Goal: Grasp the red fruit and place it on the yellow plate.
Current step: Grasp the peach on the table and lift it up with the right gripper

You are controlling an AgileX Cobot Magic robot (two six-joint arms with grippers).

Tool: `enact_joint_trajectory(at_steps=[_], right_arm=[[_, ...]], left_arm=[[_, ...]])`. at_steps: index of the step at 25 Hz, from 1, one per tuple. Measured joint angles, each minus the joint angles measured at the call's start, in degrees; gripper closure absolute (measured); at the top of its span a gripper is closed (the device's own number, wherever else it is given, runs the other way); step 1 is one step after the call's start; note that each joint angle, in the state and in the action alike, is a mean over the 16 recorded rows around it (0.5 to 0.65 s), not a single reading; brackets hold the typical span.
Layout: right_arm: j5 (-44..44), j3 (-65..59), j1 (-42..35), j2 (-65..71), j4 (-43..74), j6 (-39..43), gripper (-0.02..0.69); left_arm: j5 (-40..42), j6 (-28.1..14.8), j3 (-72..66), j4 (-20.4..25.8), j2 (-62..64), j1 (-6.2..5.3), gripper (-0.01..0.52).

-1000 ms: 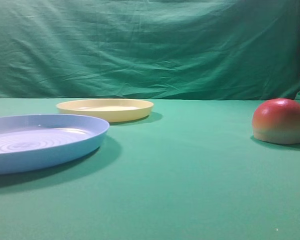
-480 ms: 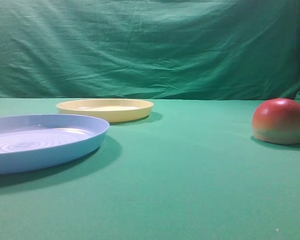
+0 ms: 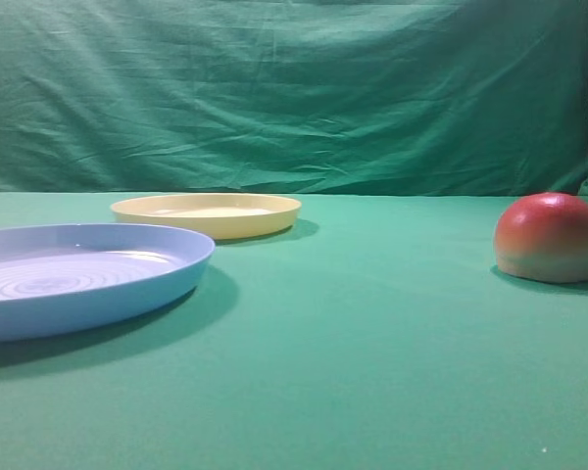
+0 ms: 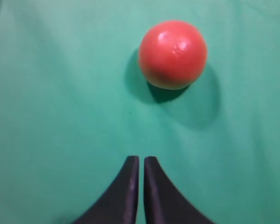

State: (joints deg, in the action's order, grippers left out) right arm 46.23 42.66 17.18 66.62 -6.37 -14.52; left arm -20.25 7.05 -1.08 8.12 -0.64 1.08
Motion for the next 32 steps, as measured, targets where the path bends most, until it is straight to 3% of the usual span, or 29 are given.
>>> enact_joint_trajectory(at_steps=[4,15,19,25,32], right_arm=[[-0.89,3.77,1.77,6.61,1.61,-0.02,0.555],[-6.08,9.89,2.56,20.67,2.88,-0.02,0.121],[-8.89,10.28,2.57,24.59,2.89,-0.02,0.03],[-12.92,10.41,2.57,29.55,2.89,-0.02,0.057],[-15.34,10.83,2.57,32.93,2.89,-0.02,0.2]], left_arm=[[0.0,0.0,0.0,0.0,0.0,0.0,0.357],[0.0,0.0,0.0,0.0,0.0,0.0,0.357],[0.0,0.0,0.0,0.0,0.0,0.0,0.357],[0.0,0.0,0.0,0.0,0.0,0.0,0.357],[0.0,0.0,0.0,0.0,0.0,0.0,0.357]])
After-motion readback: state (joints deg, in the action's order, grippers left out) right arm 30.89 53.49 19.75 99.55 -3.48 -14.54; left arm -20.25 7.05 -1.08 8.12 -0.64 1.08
